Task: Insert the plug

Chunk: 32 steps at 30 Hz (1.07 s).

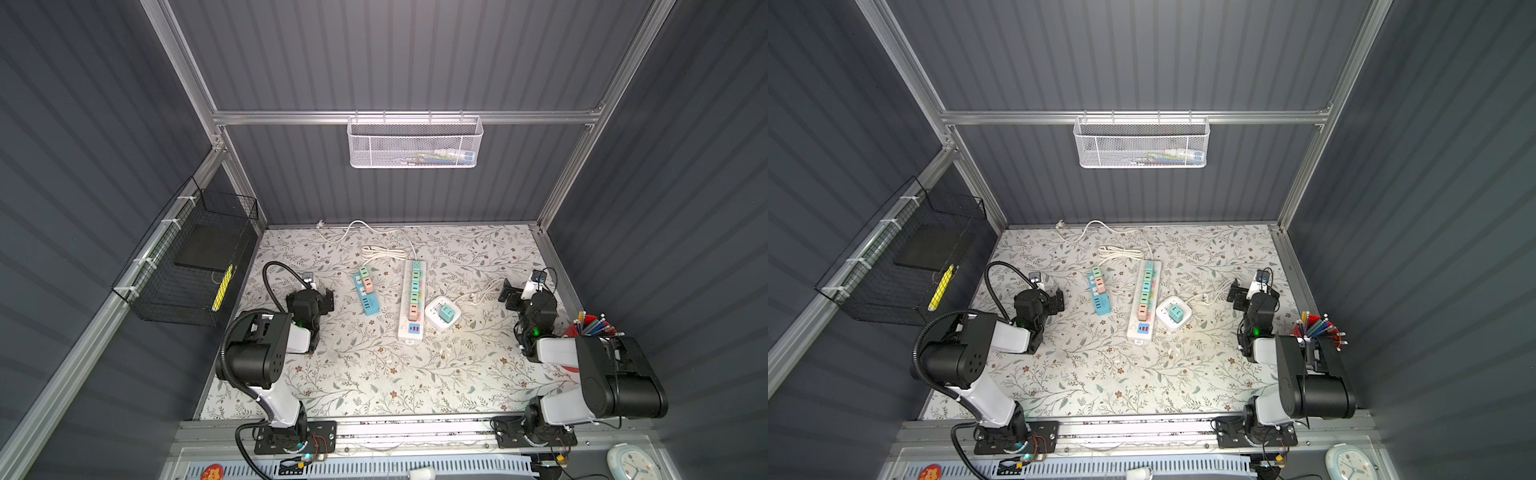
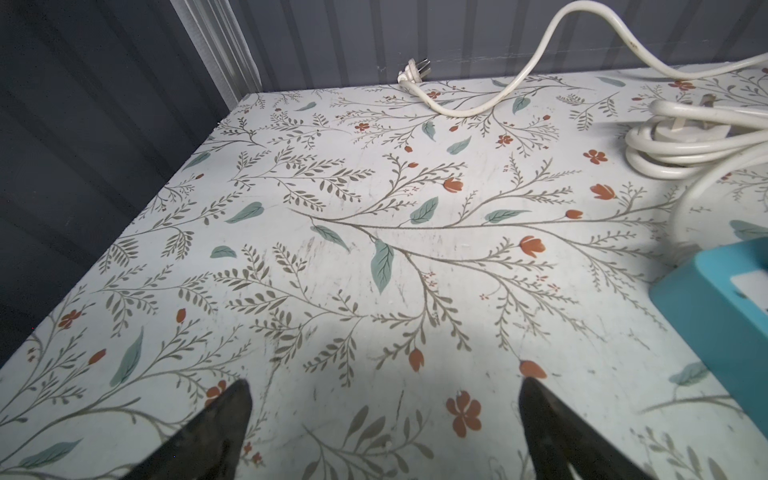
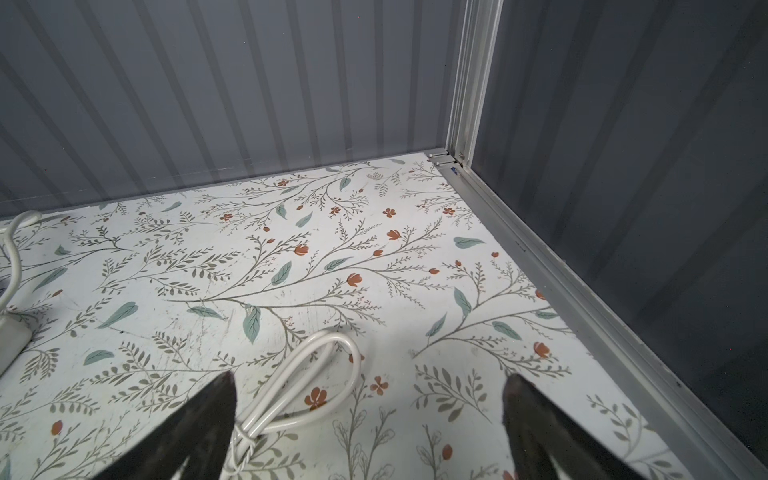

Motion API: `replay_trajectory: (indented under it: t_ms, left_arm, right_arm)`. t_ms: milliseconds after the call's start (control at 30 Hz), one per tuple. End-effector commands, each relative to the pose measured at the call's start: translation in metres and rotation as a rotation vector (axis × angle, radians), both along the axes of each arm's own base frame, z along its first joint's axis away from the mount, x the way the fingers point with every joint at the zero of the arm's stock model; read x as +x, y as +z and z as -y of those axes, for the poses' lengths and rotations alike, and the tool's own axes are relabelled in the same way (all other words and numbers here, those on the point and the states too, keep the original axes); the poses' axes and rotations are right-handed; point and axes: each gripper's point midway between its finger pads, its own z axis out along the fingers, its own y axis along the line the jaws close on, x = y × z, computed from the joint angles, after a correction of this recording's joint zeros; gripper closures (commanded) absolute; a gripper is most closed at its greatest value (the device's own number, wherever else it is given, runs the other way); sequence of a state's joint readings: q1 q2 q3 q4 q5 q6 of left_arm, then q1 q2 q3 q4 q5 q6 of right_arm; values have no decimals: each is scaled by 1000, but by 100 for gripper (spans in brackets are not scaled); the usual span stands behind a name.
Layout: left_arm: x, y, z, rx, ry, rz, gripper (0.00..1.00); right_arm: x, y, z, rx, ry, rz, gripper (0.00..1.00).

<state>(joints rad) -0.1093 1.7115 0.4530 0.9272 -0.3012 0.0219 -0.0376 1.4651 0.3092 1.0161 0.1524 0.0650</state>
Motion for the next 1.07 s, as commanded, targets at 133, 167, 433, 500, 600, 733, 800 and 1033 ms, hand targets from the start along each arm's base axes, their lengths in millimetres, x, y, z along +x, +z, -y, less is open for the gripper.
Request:
replay_trajectory:
  t_ms: [133, 167, 433, 500, 600, 733, 800, 1033]
  left_arm:
    - [3, 2, -1, -15, 4, 6, 0]
    - [3, 2, -1, -15, 3, 6, 0]
    - [3, 1, -1, -15, 4, 4, 0]
    - [3, 1, -1, -15, 5, 5, 0]
    - [3, 2, -1, -14, 5, 8, 0]
    - [3, 2, -1, -15, 5, 8, 0]
    - [3, 1, 0, -16, 3, 7, 0]
    - [3, 2, -1, -14, 5, 12, 0]
  right_arm:
    - [0, 0, -1, 11, 4, -1, 1]
    - [0, 1, -1, 12, 5, 1, 1]
    - [0, 0, -1, 12, 5, -1, 1]
    - [0, 0, -1, 12, 5, 0, 1]
    - [0, 0, -1, 12, 4, 0, 1]
    - [0, 0, -1, 13, 4, -2, 1]
    - [0, 0, -1, 12, 4, -1, 1]
    - [0, 0, -1, 11, 4, -2, 1]
